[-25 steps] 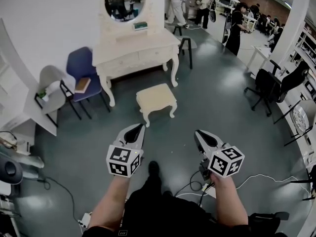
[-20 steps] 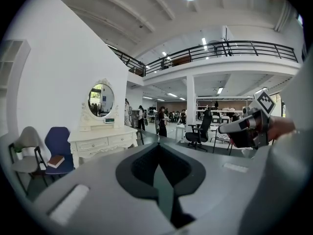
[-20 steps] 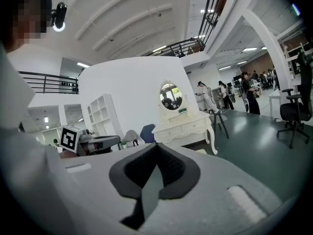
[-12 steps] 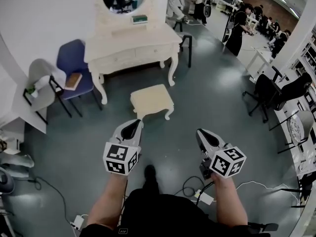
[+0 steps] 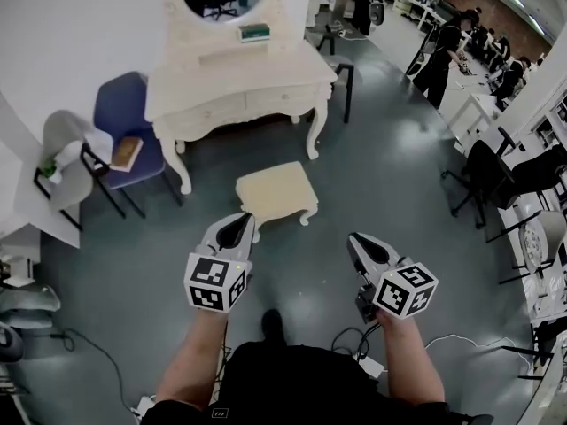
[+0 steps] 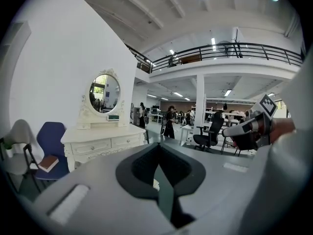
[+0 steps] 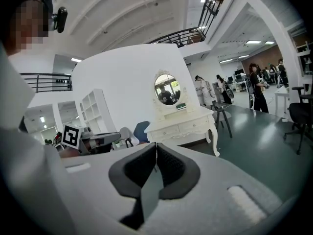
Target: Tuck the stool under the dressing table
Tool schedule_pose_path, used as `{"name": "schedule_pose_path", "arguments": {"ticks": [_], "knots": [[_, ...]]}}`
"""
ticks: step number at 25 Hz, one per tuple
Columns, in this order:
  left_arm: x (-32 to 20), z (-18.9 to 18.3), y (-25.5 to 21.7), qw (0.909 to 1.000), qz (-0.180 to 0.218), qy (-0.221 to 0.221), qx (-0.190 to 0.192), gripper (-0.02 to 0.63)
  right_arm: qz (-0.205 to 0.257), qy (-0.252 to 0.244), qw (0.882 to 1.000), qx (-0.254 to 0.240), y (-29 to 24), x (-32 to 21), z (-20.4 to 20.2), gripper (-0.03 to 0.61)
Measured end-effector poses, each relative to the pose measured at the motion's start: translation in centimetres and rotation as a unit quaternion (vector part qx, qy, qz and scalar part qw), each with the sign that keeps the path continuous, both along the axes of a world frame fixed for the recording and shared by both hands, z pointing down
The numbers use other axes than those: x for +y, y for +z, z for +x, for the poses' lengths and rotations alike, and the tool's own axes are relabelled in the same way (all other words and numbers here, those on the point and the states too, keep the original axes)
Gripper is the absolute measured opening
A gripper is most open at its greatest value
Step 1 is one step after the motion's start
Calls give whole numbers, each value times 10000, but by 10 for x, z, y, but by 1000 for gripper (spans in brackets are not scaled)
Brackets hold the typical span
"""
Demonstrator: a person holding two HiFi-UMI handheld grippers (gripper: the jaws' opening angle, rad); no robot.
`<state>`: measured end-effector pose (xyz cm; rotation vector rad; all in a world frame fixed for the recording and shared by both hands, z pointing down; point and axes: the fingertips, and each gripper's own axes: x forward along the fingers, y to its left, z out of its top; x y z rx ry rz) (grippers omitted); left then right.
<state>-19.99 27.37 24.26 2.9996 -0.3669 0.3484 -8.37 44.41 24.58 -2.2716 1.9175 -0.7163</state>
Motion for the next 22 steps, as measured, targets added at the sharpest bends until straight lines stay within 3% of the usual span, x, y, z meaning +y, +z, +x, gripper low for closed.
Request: {"name": "schedule_pose_path", "arguments": {"ticks": [11, 22], "knots": [[-40, 46, 11, 9998, -146, 59, -101, 18, 124, -69, 9999, -82, -6, -51, 42, 11], [-90, 107, 24, 9975, -290, -600, -241, 18, 43, -867, 9961, -151, 11, -126, 117, 11]]}}
